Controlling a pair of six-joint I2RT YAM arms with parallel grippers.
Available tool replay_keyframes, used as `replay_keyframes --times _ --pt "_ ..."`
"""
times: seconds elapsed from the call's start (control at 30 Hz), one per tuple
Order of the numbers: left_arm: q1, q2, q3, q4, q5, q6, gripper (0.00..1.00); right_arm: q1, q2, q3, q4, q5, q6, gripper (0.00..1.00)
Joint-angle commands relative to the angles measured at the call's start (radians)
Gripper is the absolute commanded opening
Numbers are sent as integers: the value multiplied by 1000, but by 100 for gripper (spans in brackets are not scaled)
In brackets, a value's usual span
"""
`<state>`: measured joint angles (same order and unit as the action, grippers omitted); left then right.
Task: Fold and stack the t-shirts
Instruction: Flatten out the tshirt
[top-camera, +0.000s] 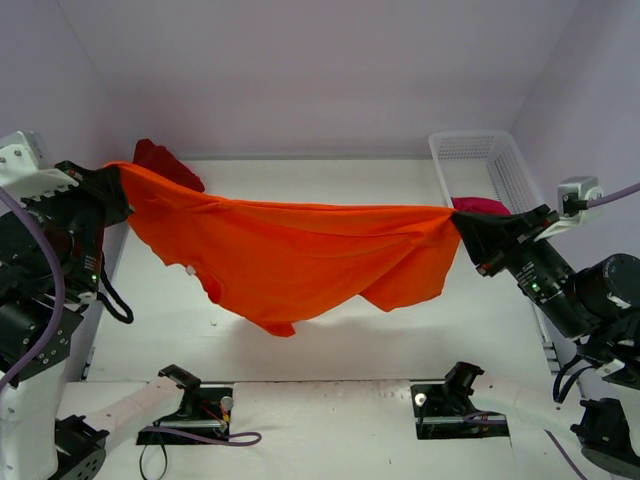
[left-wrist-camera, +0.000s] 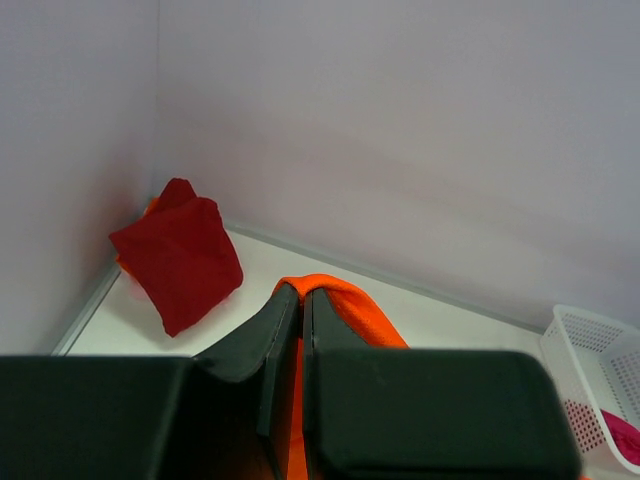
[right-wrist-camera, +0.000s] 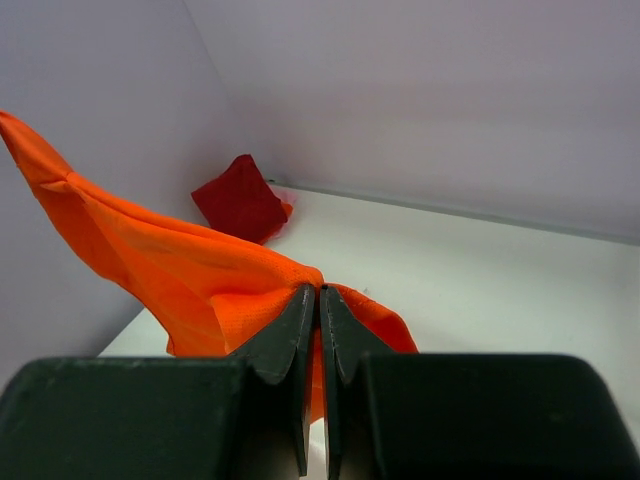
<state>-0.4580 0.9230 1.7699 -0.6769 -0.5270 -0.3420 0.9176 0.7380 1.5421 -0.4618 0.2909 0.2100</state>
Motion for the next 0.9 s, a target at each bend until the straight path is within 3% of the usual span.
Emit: replay_keyframes --times 0.0,0.33,0.87 --pt "-2 17 65 74 -7 34 0 0 34 10 95 -38 -32 0" --pt "-2 -1 126 80 -15 77 0 0 38 15 106 -111 -67 0" --pt "-2 -93 86 135 173 47 0 0 -48 4 199 -252 -116 0"
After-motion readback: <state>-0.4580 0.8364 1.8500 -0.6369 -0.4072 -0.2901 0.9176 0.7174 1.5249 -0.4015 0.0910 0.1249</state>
